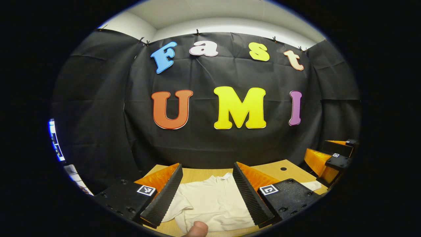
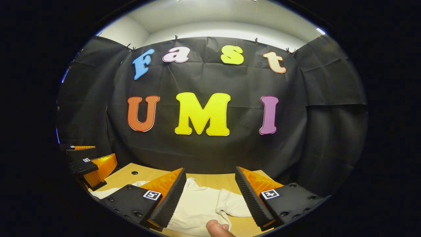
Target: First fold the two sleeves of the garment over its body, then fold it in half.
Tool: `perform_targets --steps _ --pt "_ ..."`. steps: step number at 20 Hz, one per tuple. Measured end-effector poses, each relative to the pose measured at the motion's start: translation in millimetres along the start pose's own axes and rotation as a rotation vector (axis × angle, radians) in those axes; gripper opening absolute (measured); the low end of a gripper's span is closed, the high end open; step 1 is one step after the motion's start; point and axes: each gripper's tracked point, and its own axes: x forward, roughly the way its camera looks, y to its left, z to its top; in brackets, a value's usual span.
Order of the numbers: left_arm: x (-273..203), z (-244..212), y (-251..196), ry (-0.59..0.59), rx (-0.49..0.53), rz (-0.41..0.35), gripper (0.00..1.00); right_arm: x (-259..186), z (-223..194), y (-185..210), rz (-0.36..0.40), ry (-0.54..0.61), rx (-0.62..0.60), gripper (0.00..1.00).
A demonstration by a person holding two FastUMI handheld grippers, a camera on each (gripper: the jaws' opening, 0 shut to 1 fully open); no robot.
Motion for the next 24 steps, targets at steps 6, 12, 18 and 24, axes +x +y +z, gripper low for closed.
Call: perform_targets --steps 6,12,18,24 --pt "5 -4 3 0.017 0.012 0.010 0.98 12 -4 -17 -0.029 0.006 -0.012 0.94" --pt "9 -8 -14 0.033 0.009 0.024 0.98 56 -34 -146 -0.237 0.085 -0.006 0.94" --pt "11 -18 -39 0.067 0.050 0.078 0.98 80 -139 -305 -0.454 0.327 0.047 0.94" --pt "13 -27 -82 0.106 0.105 0.073 0.99 76 -287 -376 -0.535 0.696 0.186 0.94"
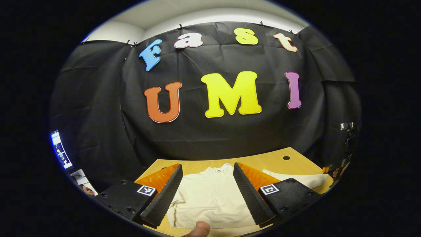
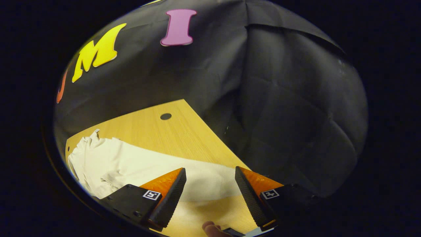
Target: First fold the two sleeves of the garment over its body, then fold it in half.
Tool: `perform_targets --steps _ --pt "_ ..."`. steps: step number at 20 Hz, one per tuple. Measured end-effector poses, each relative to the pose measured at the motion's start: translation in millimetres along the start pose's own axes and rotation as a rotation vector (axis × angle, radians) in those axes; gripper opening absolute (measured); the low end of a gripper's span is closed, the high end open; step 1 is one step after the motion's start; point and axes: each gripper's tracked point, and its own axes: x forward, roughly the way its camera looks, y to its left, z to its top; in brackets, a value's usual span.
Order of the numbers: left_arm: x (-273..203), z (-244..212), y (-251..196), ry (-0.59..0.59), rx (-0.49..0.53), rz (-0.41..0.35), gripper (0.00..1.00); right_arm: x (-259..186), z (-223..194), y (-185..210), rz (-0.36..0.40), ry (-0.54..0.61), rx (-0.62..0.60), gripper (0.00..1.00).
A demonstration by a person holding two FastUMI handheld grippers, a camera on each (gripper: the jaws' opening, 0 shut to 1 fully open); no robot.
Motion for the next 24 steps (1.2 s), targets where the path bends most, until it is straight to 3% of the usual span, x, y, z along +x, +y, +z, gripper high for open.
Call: perform_targets --steps 7,12,14,15,17,18,20,23,24 --pt "4 -5 -44 0.042 0.016 0.031 1.00 51 -38 -11 -0.035 0.240 -0.039 0.94" --pt "0 5 -58 0.027 0.043 0.050 1.00 53 -55 -1 -0.008 0.406 0.078 0.93" --pt "-1 9 -61 0.018 0.046 0.054 1.00 54 -56 -2 0.000 0.429 0.047 0.81" --pt "-1 9 -61 0.022 0.044 0.054 1.00 53 -51 0 0.020 0.432 0.023 0.81" --pt "-3 9 -56 0.017 0.031 0.048 1.00 55 -51 8 0.036 0.462 0.006 0.59" --pt "-3 6 -54 0.021 0.029 0.044 1.00 54 -53 14 0.056 0.472 0.000 0.42" --pt "-4 5 -46 0.015 0.036 0.036 1.00 54 -52 17 0.041 0.485 0.005 0.17" --pt "-4 4 -34 0.004 0.032 0.018 1.00 55 -55 16 0.013 0.514 0.053 0.17" --pt "-4 2 -30 0.007 0.029 0.013 1.00 50 -48 12 -0.021 0.524 0.061 0.07"
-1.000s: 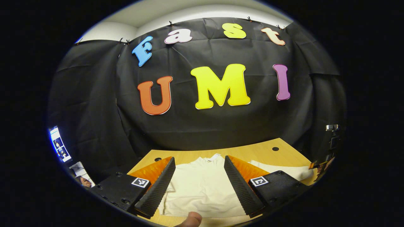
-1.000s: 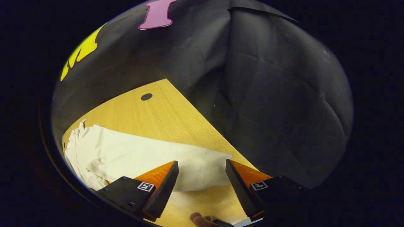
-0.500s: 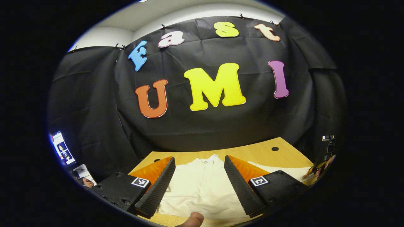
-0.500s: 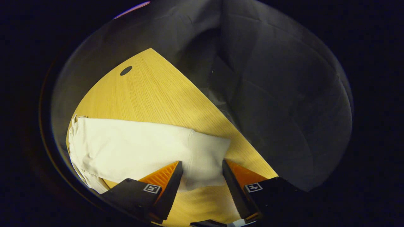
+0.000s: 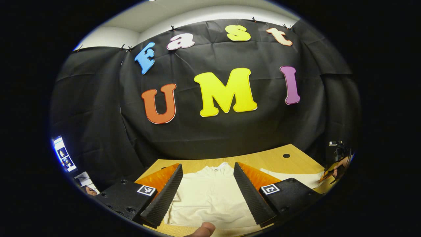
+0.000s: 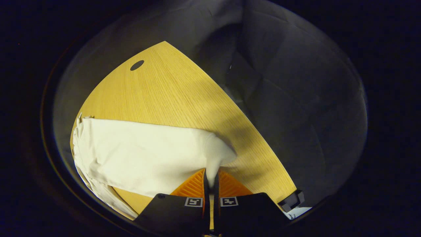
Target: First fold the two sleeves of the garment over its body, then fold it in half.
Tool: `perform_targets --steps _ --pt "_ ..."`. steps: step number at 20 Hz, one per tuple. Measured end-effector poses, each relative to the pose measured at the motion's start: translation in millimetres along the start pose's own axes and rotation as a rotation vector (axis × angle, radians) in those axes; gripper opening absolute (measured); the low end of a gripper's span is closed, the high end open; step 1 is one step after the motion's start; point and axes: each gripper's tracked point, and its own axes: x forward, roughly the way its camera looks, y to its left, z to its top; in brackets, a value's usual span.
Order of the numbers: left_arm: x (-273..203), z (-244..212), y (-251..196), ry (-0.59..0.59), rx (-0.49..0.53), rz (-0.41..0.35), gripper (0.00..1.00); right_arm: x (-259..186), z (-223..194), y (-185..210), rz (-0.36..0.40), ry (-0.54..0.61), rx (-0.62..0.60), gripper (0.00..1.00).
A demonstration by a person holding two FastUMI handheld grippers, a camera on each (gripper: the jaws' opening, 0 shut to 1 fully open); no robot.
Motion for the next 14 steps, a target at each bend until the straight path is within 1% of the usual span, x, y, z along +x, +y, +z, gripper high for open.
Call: perform_targets --steps 1,4,7,8,12,14 --pt "0 -3 4 0.006 -0.002 -0.006 1.00 1 -2 -2 -0.018 0.000 0.005 0.04" --pt "0 -6 21 0.003 0.022 0.003 1.00 -19 4 2 -0.037 -0.041 -0.009 0.04" --pt "-3 -6 27 -0.018 -0.003 -0.036 1.00 -52 12 19 -0.024 -0.071 -0.011 0.04" --pt "-3 -5 31 -0.023 -0.019 -0.054 1.00 -69 17 33 -0.003 -0.090 -0.021 0.04" --pt "-3 -9 45 -0.024 -0.040 -0.075 1.00 -110 30 77 0.053 -0.164 -0.107 0.04" --pt "-3 -12 53 -0.022 -0.057 -0.088 1.00 -132 30 111 0.099 -0.185 -0.140 0.04"
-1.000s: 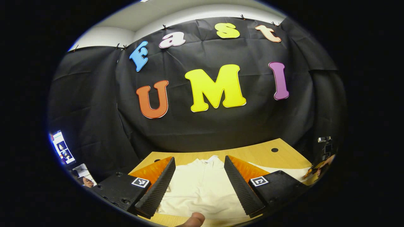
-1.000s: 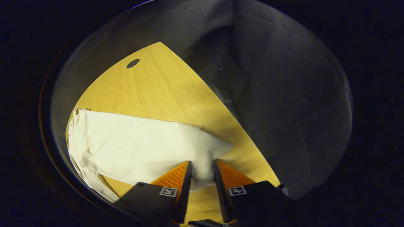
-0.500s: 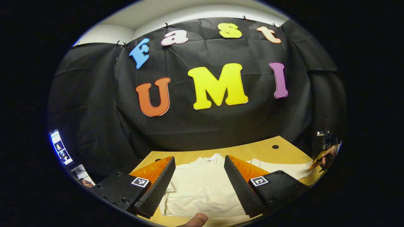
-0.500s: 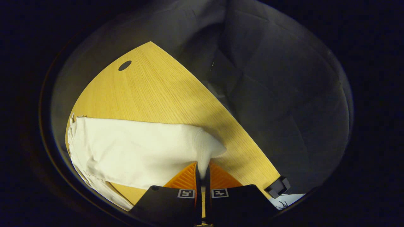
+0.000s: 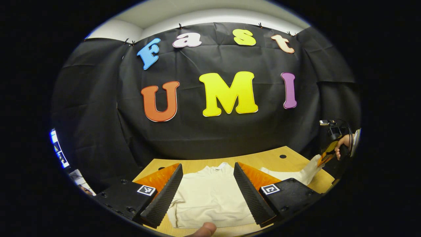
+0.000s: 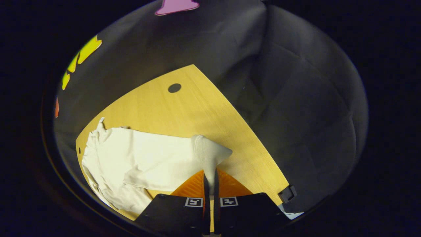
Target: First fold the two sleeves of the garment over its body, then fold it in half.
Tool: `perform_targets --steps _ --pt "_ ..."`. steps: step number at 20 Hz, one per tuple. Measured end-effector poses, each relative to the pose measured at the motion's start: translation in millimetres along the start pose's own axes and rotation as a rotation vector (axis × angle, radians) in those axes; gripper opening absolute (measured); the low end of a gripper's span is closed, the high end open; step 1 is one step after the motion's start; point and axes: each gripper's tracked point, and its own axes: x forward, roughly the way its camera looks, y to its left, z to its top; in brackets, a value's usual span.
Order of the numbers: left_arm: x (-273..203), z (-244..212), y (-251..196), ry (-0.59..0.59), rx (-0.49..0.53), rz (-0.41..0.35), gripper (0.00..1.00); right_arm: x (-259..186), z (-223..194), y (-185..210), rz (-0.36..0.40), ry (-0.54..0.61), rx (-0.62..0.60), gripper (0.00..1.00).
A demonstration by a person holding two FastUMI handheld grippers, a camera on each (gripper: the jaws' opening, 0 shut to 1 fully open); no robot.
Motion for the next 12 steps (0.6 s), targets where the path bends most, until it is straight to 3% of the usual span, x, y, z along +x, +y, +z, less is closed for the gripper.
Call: perform_targets --steps 1,6,12 --pt "1 -3 8 0.004 -0.011 -0.009 1.00 -17 8 43 0.064 -0.034 -0.051 0.04" --pt "-4 -14 57 0.011 -0.041 -0.001 1.00 -64 5 176 0.176 -0.103 -0.214 0.04" --pt "-7 -22 111 0.004 -0.052 0.019 1.00 -84 -35 319 0.255 -0.089 -0.342 0.04"
